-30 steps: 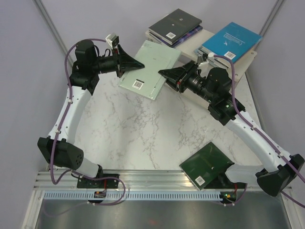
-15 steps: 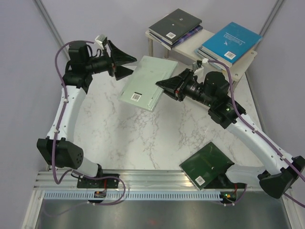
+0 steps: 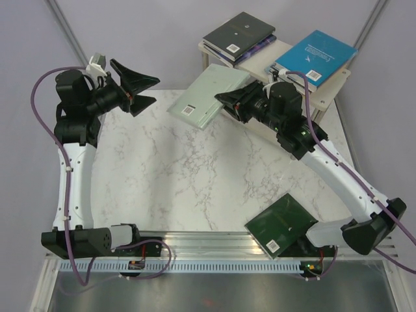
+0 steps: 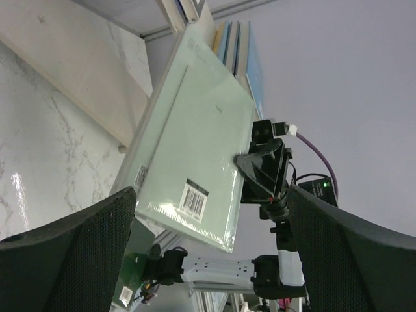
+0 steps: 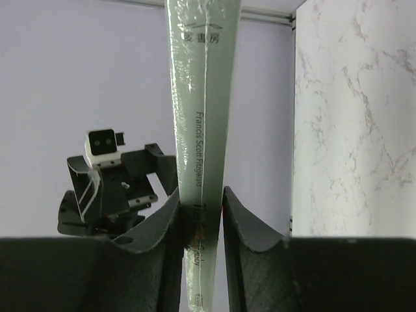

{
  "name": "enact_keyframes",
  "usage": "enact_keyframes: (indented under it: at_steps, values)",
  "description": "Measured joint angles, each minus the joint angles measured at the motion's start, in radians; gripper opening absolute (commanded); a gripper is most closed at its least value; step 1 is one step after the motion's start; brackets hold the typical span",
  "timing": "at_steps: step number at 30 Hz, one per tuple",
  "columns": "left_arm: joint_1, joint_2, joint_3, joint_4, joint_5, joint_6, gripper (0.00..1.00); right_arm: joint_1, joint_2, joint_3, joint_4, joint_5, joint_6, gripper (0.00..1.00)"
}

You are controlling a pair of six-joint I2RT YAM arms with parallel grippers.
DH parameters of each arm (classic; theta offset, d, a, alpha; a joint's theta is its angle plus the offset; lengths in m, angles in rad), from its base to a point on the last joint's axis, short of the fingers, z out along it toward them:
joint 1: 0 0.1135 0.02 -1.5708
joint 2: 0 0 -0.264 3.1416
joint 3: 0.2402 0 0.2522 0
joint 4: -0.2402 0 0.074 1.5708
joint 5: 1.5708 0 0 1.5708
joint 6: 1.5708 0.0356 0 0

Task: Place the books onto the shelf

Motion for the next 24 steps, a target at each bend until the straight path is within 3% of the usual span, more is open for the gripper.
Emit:
enact_keyframes:
  at_steps: [11, 24]
  values:
    - [-0.018, -0.021, -0.045, -0.025, -0.013, -0.057, 0.99, -0.002, 0.193, 0.163, 0.050, 0.055, 0.003, 0.00]
    - [-0.052, -0.054, -0.131, 0.039, -0.058, -0.152, 0.97, 0.025, 0.254, 0.166, 0.224, 0.058, 0.096, 0.00]
